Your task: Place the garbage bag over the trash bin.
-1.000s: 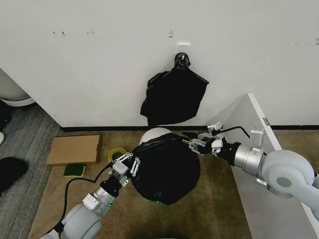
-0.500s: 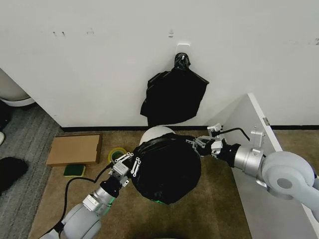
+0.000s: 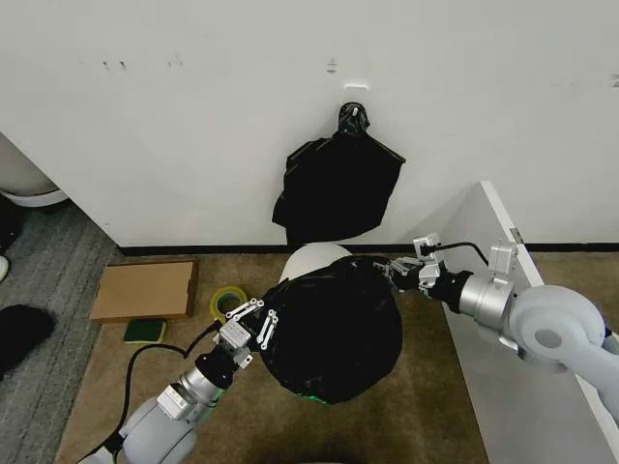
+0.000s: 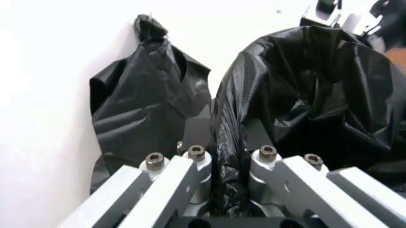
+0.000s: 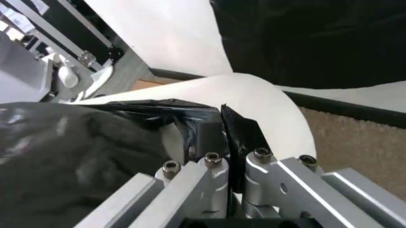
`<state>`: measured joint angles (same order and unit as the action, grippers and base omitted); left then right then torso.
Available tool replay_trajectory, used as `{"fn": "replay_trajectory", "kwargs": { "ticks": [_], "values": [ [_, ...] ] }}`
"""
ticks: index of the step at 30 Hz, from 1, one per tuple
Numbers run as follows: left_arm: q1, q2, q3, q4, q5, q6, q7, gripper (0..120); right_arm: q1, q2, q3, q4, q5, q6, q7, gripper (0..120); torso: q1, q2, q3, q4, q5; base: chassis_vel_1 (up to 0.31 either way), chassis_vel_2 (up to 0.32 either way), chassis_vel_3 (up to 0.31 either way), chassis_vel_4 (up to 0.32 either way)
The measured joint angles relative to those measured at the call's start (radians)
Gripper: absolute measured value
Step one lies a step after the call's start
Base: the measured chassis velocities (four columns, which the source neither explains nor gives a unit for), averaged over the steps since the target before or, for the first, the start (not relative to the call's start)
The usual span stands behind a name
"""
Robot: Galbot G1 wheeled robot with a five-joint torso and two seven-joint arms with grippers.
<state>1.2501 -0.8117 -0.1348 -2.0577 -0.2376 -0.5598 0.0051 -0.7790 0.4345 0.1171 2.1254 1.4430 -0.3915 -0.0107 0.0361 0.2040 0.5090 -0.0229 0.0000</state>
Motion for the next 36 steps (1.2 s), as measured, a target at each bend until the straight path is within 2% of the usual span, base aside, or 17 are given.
{"fn": "replay_trajectory", "kwargs": {
  "ticks": [10, 23, 33, 36],
  "values": [
    [-0.018, 0.008, 0.013, 0.008, -0.016, -0.037, 0.043, 4, 0.000, -0.032, -0.017, -0.025, -0.028, 0.007, -0.022, 0, 0.000, 0.000, 0.000, -0.0001, 0.0000, 0.000, 0.000, 0.000, 0.000],
    [-0.029, 0.016, 0.021, 0.005, -0.036, -0.055, 0.073, 4, 0.049, 0.058, -0.073, -0.048, -0.113, 0.022, -0.003, 0, 0.000, 0.000, 0.000, 0.0000, 0.0000, 0.000, 0.000, 0.000, 0.000],
    [-0.028, 0.011, 0.022, 0.005, -0.045, -0.055, 0.081, 4, 0.045, 0.066, -0.076, -0.060, -0.130, 0.028, -0.003, 0, 0.000, 0.000, 0.000, 0.0000, -0.0001, 0.000, 0.000, 0.000, 0.000],
    [-0.027, 0.006, 0.022, 0.009, -0.057, -0.034, 0.060, 4, 0.020, 0.065, -0.060, -0.056, -0.150, 0.033, -0.003, 0, 0.000, 0.000, 0.000, -0.0001, -0.0001, 0.000, 0.000, 0.000, 0.000]
  ]
}}
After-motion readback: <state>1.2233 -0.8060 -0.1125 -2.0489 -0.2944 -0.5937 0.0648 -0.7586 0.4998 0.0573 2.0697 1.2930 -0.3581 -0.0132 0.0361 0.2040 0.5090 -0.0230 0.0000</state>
